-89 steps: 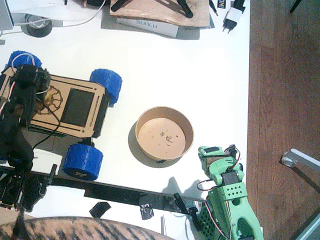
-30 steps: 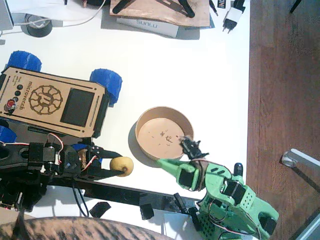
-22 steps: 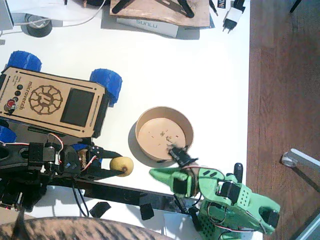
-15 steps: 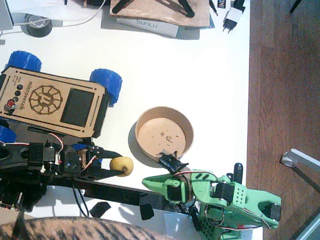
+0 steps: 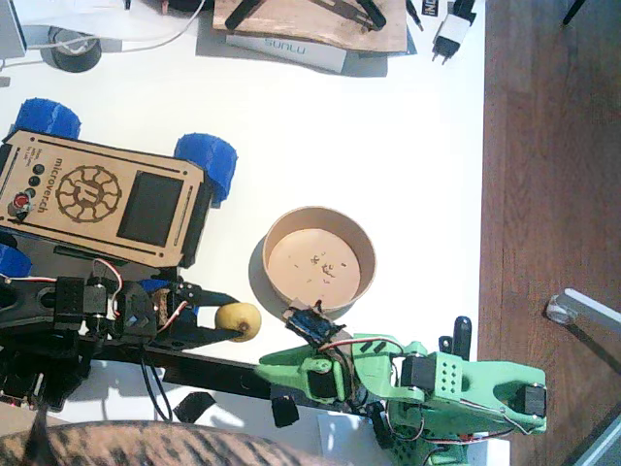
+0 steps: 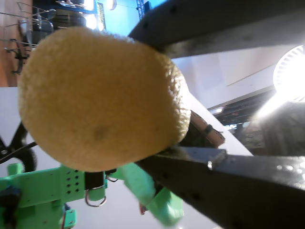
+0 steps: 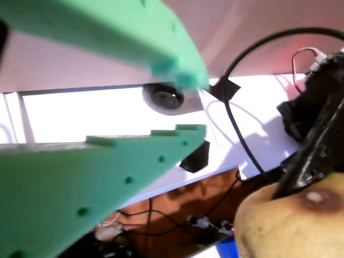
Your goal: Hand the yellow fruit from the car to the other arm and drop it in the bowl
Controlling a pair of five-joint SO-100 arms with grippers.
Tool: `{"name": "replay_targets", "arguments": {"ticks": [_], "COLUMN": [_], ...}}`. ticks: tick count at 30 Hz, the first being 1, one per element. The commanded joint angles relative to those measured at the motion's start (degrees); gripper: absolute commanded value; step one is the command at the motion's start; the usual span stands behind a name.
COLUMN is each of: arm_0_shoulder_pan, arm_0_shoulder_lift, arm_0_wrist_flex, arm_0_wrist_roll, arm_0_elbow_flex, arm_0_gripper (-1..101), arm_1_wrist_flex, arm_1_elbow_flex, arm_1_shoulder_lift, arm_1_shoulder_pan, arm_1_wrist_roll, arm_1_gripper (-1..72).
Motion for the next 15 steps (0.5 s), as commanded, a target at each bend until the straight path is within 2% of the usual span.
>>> {"name": "replay_targets", "arguments": {"ticks": [1, 7, 10, 15], "arm_0_shoulder_pan": [0.53, 0.53, 0.53, 0.53], "arm_0_shoulder_lift": [2.02, 1.76, 1.49, 1.41], "arm_0_wrist_flex": [-2.46, -0.88, -0.70, -0.62], "arm_0_wrist_roll": [-1.14, -4.66, -4.66, -4.75], "arm_0_elbow_flex": [-0.44, -0.44, -0.44, -0.44], "arm_0_gripper": [0, 0, 0, 0], "arm_1_wrist_flex": [-1.41, 2.81, 6.59, 12.39], "arm_1_elbow_flex": [-1.41, -4.04, -4.04, -4.04], "arm_1_shoulder_lift": [-1.93, -6.15, -4.92, -3.78], "arm_1_shoulder_pan": [-0.09, 1.93, 2.90, 4.75], "arm_1_wrist_roll": [3.16, 14.50, 16.44, 15.82], "arm_1_gripper": [14.7, 23.2, 24.7, 24.7]}}
